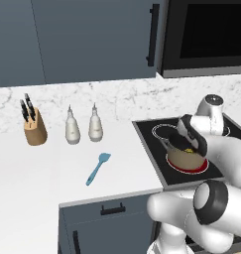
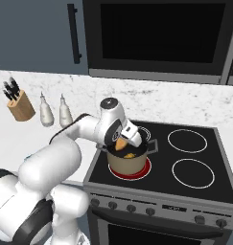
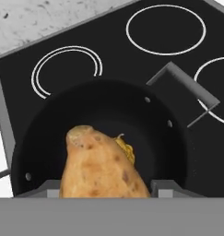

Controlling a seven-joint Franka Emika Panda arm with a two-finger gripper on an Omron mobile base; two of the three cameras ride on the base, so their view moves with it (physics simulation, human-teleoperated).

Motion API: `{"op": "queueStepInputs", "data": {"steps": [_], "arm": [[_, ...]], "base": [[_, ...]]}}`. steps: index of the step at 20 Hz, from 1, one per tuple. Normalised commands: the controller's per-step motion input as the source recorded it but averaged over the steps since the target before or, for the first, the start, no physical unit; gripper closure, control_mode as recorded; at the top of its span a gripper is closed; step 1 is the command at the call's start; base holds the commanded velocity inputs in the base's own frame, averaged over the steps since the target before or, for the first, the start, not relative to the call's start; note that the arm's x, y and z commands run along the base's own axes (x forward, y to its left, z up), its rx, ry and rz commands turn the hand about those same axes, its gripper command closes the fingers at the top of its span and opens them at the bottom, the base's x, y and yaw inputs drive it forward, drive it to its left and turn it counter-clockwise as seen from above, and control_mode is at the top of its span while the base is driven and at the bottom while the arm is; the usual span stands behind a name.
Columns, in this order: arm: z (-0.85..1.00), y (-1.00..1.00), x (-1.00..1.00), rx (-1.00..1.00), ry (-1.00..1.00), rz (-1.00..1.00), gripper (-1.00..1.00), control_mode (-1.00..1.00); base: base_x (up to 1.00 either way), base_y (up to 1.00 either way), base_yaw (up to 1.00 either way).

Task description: Put the squash and potato in the pot. Retrieve the spatula and lightly stir the vegetables in the pot.

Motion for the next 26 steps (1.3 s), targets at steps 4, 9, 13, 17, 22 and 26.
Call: {"op": "queueStepInputs", "data": {"steps": [4,9,13,17,22,26], "arm": [[-0.63,0.00,0.47,0.00,0.00,0.00,1.00,-1.00],[-0.48,0.00,0.33,0.00,0.00,0.01,1.00,-1.00],[-0.34,0.00,0.31,0.00,0.00,0.02,1.00,-1.00],[-0.07,0.00,0.17,0.00,0.00,0.02,-1.00,-1.00],[0.10,0.00,-0.01,0.01,0.00,0.04,-1.00,-1.00],[0.58,0.00,-0.07,0.07,0.00,0.13,-1.00,-1.00]], "base": [[0.00,0.00,0.00],[0.00,0.00,0.00],[0.00,0.00,0.00],[0.00,0.00,0.00],[0.00,0.00,0.00],[0.00,0.00,0.00]]}}
